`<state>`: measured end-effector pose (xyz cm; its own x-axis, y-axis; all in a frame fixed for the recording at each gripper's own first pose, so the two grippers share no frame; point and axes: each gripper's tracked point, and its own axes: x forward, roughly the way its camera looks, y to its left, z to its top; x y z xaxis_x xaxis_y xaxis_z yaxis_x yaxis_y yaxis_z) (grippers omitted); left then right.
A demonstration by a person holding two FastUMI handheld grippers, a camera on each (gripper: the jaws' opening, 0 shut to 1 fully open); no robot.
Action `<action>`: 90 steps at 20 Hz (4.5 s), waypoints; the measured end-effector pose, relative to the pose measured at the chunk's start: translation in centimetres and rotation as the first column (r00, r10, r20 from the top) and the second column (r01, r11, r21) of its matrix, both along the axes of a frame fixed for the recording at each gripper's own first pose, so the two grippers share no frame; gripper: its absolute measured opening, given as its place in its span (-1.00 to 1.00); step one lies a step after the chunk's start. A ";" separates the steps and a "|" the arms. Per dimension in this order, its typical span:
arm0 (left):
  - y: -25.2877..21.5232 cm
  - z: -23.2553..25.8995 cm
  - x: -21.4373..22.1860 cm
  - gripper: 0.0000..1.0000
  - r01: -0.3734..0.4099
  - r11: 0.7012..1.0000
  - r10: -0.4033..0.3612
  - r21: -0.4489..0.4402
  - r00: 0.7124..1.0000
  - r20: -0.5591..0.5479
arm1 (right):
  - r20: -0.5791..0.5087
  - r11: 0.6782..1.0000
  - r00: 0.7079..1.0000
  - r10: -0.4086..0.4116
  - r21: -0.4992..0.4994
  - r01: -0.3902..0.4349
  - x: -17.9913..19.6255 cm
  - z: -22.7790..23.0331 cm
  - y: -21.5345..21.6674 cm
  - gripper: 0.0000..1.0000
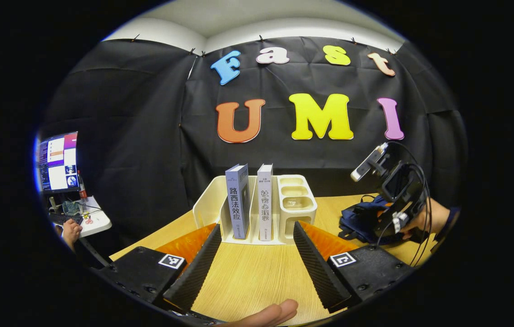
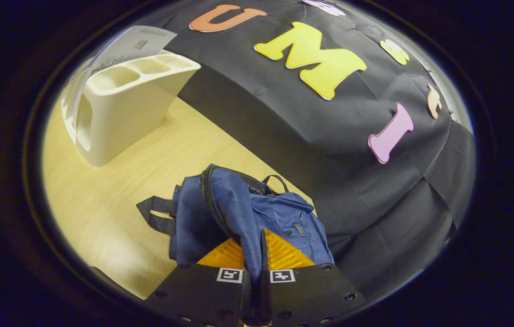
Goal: Open the schoolbag, grab two books from the bookshelf and put them into the schoolbag.
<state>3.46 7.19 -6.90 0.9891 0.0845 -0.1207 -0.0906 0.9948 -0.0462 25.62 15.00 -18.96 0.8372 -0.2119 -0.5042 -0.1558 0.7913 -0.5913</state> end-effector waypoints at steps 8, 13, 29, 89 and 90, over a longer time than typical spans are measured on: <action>-1.0 0.2 0.8 0.99 0.023 0.998 -0.023 -0.060 1.000 -0.011 | 0.012 0.991 1.000 -0.022 0.133 0.020 3.5 5.8 -5.7 -0.86; -0.6 1.0 3.0 1.00 0.046 0.997 -0.048 -0.059 0.998 -0.041 | 0.039 0.988 0.999 -0.010 0.156 0.003 5.0 8.2 -8.1 -0.86; -0.1 8.5 14.2 0.99 0.120 0.992 -0.122 -0.044 0.992 -0.030 | 0.042 0.969 0.999 0.016 0.244 -0.026 8.3 14.0 -14.0 -0.86; 1.9 1.5 14.1 -0.11 0.178 0.983 -0.170 -0.054 0.742 -0.648 | 0.003 0.946 0.992 0.127 0.301 -0.122 6.9 10.0 -15.0 -0.86; 2.3 1.5 13.2 -0.11 0.167 0.983 -0.176 -0.074 0.750 -0.638 | 0.003 0.946 0.992 0.127 0.299 -0.122 6.8 10.1 -14.9 -0.86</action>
